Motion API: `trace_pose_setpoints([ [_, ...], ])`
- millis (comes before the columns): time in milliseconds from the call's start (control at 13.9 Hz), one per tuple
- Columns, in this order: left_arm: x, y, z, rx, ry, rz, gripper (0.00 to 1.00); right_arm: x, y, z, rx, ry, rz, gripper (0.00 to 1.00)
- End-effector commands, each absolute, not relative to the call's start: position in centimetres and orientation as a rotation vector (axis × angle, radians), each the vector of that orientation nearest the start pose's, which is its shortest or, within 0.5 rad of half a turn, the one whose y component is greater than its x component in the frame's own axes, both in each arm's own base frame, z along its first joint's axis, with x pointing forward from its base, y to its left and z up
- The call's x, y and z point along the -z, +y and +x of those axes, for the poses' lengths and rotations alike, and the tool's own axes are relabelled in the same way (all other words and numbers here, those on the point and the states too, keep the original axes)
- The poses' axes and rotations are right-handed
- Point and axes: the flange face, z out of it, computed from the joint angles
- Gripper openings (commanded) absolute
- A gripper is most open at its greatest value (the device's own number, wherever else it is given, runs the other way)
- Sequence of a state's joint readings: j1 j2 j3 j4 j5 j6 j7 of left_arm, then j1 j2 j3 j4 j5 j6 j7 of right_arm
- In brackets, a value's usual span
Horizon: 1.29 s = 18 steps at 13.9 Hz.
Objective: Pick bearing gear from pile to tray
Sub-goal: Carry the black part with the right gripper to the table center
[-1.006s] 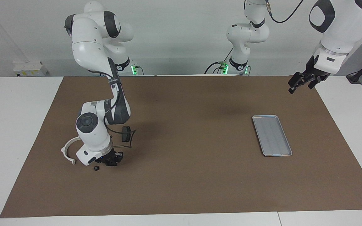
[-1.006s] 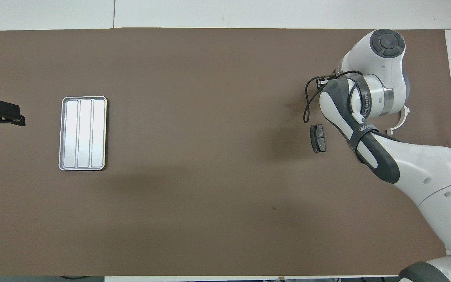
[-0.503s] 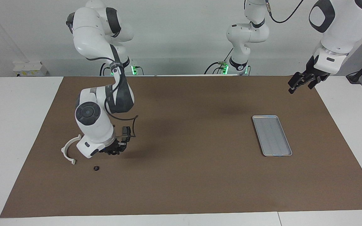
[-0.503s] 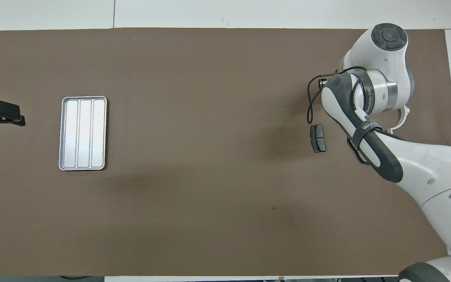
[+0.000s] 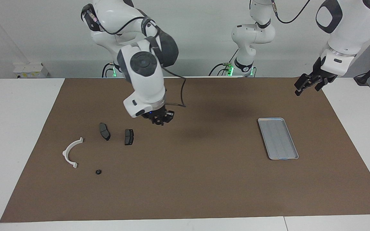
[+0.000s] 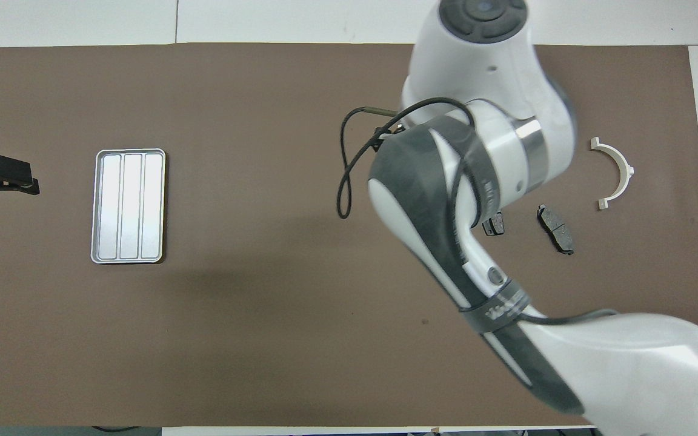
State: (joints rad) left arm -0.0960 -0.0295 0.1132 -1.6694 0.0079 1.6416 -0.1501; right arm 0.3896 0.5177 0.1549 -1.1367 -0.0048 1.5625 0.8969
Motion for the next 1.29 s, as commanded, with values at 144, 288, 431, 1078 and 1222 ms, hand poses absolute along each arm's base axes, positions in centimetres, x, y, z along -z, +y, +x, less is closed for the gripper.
trace_pose_setpoints([
  [144,-60.2,1.2,54.4,0.014,-0.246,-3.129,1.0,-49.4,44.3,56.5,-0.108,0.803,-2.951,0.0],
  [288,-60.2,1.1,54.5,0.017,-0.244,-3.129,1.0,-45.2,47.3,55.8,-0.114,0.849,-2.96,0.0],
  [431,-60.1,1.1,54.5,0.014,-0.244,-3.129,1.0,-40.6,51.1,55.1,-0.053,0.829,-2.954,0.0],
  [1078,-60.1,1.1,54.5,0.014,-0.239,-3.129,1.0,-29.0,49.9,55.9,0.058,0.806,-2.987,0.0],
  [1222,-60.2,0.9,54.5,0.017,-0.237,-3.129,1.0,-28.3,49.8,55.7,0.062,0.799,-3.005,0.0],
])
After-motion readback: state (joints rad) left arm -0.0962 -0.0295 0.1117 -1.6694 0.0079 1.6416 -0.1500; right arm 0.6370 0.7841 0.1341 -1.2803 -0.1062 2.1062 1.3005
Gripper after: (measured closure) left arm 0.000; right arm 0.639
